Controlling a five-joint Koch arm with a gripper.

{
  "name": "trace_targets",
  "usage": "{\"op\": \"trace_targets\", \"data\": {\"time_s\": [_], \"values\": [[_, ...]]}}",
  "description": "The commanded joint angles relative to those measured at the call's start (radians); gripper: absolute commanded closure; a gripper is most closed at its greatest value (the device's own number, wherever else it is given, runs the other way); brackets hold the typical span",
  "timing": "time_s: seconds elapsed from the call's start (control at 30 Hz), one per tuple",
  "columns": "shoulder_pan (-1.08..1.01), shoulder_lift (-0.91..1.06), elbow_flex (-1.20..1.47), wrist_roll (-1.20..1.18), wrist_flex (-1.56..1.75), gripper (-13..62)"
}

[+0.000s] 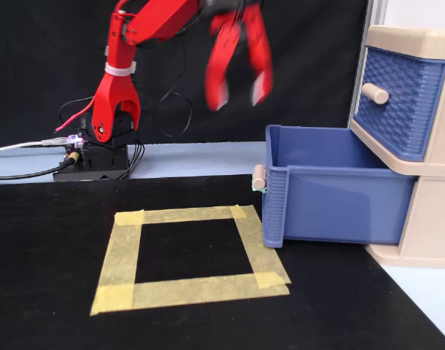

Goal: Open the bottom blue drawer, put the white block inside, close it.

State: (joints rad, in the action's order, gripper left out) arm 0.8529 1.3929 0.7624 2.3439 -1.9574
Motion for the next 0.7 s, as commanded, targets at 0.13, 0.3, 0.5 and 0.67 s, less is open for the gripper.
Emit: {"op": "trace_targets", "data": {"time_s": [0.13, 0.3, 0.5, 0.67], "values": [[-0.023, 0.069, 0.207, -0.058, 0.069, 15.1], [0.081, -0.072, 0.137, 0.166, 0.278, 14.9], [0.156, -0.368, -0.267, 0.387, 0.531, 14.6], [0.190, -0.621, -0.600, 0.499, 0.588, 14.3]]}}
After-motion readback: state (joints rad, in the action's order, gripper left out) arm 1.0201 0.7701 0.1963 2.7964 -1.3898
